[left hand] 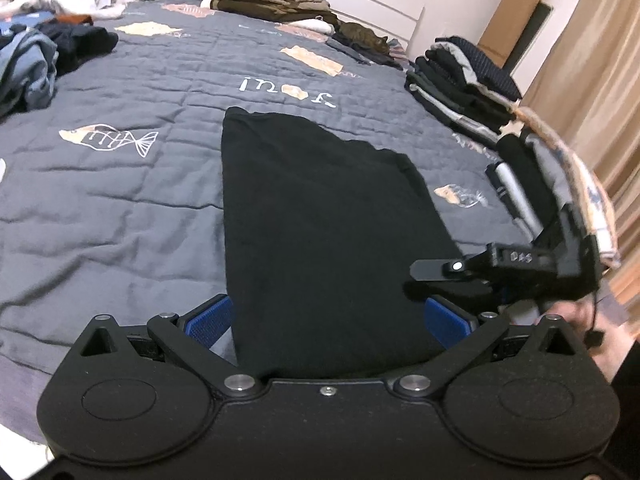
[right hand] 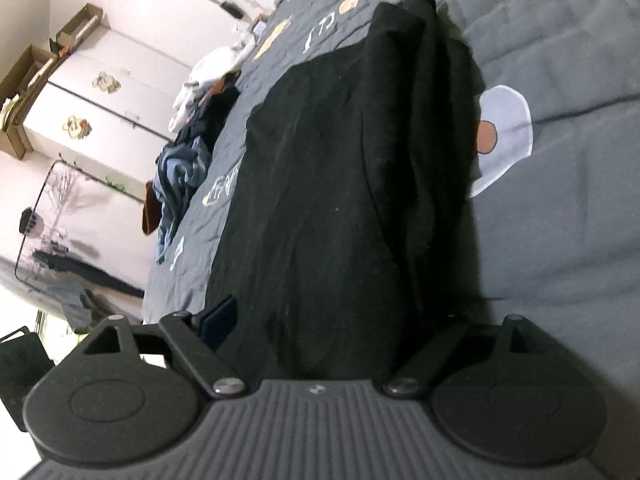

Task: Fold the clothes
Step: 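Lower the right gripper onto the folded shirt's end and close it, then grasp the folded shirt's other end with the left gripper while the right gripper holds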

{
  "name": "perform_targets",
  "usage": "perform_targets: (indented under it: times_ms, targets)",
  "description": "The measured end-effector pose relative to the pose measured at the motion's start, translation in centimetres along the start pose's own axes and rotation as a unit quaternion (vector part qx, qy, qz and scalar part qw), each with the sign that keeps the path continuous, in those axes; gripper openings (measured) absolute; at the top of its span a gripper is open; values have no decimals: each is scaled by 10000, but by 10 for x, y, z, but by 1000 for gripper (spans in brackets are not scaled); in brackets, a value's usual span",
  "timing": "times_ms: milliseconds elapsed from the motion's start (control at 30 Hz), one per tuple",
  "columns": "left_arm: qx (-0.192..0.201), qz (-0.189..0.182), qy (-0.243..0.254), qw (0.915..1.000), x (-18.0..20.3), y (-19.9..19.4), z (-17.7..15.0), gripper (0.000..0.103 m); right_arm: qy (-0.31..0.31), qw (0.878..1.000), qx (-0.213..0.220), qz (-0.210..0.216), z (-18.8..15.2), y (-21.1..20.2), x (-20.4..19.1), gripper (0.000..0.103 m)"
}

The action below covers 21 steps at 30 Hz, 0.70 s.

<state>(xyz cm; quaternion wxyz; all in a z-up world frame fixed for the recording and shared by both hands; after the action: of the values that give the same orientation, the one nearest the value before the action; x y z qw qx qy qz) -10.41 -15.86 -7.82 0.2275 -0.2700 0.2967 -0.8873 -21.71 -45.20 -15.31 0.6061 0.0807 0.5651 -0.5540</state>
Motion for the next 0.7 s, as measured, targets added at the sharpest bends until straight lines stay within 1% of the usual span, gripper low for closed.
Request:
perform_targets:
  times_ms: [67,100,133,167,233,333,400,567,633,700]
  targets:
    - [10,-83,-84,9999,-3,0,1,100,-45,9998,41,-178,1,1,-1,75]
    - [-26,-116,-127,9998,-4,0,1,100,-47,9995,74,-311,1,2,-1,51]
    - [-68,-154,-150,9997,-5,2,0,94,18,9989,83,-463,2,1,2,33]
    - [-110,-193,-170,9996,-7,3,0,85,74,9989,97,-446,2,0,5,32]
    - [-208,-199,-175,9994,-9,5,-1,80,180,9991,128,-350,0,-1,11,30]
    - [-244,-32,-161,9996,-13,8,-1,80,137,9991,109,-383,0,-1,11,30]
    - [-258,-54,-206,9994,-17,11,5,80,177,9992,71,-347,1,0,13,30]
    - [-147,-122,-132,9997,-31,25,31,80,263,9994,54,-228,-1,-1,17,30]
    - [-208,-106,-177,9996,-41,38,45,80,282,9994,47,-187,-1,-1,17,30]
    - [-285,-120,-324,9990,-56,53,56,80,301,9994,29,-167,-1,1,17,30]
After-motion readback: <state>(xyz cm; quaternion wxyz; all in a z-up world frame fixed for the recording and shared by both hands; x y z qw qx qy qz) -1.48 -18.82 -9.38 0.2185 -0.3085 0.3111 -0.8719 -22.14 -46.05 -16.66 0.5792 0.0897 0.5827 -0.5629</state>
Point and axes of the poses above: each gripper's, at about its wrist camera, not at the fingertips, and y roughly the way its jaws point, x to its right, z to its top, the point moved 2 cm from there along y, roughly the way its jaws point, and after that the axes turned 1 degree about y, right-handed, at the moved point
